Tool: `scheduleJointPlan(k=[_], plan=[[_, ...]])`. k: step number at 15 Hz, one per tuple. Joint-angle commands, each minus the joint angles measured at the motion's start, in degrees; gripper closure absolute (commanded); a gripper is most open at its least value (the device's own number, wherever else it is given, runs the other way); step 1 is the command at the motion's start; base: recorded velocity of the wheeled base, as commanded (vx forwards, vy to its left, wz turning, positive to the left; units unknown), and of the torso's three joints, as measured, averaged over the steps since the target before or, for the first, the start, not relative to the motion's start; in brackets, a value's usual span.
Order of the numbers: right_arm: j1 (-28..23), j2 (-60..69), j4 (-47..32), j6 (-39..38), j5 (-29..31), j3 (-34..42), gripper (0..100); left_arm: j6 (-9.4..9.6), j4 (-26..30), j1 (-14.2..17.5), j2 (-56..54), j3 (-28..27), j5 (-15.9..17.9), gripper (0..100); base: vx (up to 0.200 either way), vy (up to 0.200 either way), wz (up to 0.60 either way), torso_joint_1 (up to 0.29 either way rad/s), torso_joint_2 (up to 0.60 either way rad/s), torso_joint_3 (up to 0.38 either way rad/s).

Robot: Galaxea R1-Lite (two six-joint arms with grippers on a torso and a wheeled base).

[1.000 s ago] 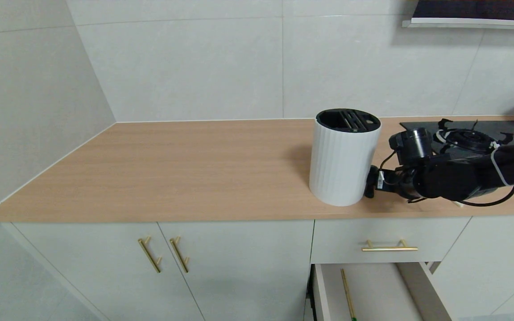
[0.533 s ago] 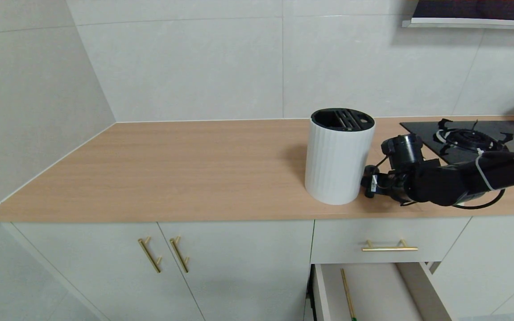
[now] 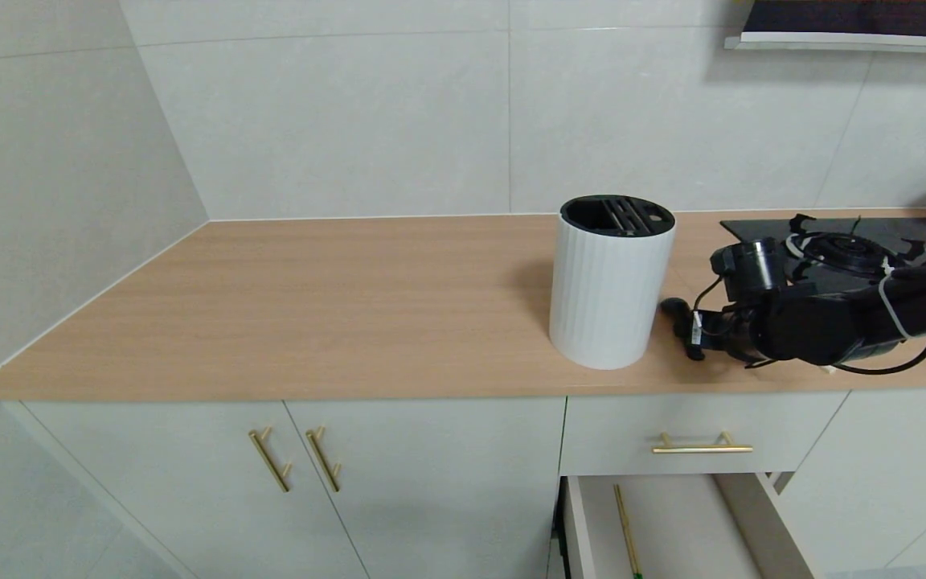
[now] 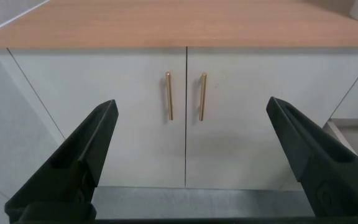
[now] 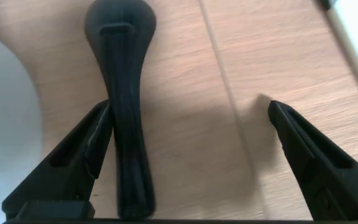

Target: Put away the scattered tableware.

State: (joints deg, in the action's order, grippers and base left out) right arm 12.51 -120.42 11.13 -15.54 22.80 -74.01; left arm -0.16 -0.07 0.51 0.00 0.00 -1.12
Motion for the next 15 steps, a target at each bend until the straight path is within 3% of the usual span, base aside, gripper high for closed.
scheduleJointPlan(k=[1,6,10,11,15], plan=[[-0.38,0.54,0.12,0.07,-0.12,0.18,0,-0.02,-0.01,0.02,0.00,0.00,-0.02,0,0.000,0.000,0.00,0.000,0.00,0.000],[4.02,0.01,0.47,0.07,-0.38,3.43,0,-0.02,-0.01,0.02,0.00,0.00,-0.02,0,0.000,0.000,0.00,0.000,0.00,0.000],[4.02,0.10,0.47,-0.01,-0.47,3.70,0,-0.02,-0.01,0.02,0.00,0.00,-0.11,0,0.000,0.000,0.00,0.000,0.00,0.000],[4.02,0.18,0.47,-0.01,-0.56,3.78,100,-0.02,-0.01,0.02,0.00,0.00,-0.02,0,0.000,0.000,0.00,0.000,0.00,0.000],[4.02,-0.26,0.47,0.07,-0.65,3.87,100,-0.02,-0.01,0.02,0.00,0.00,-0.02,0,0.000,0.000,0.00,0.000,0.00,0.000]])
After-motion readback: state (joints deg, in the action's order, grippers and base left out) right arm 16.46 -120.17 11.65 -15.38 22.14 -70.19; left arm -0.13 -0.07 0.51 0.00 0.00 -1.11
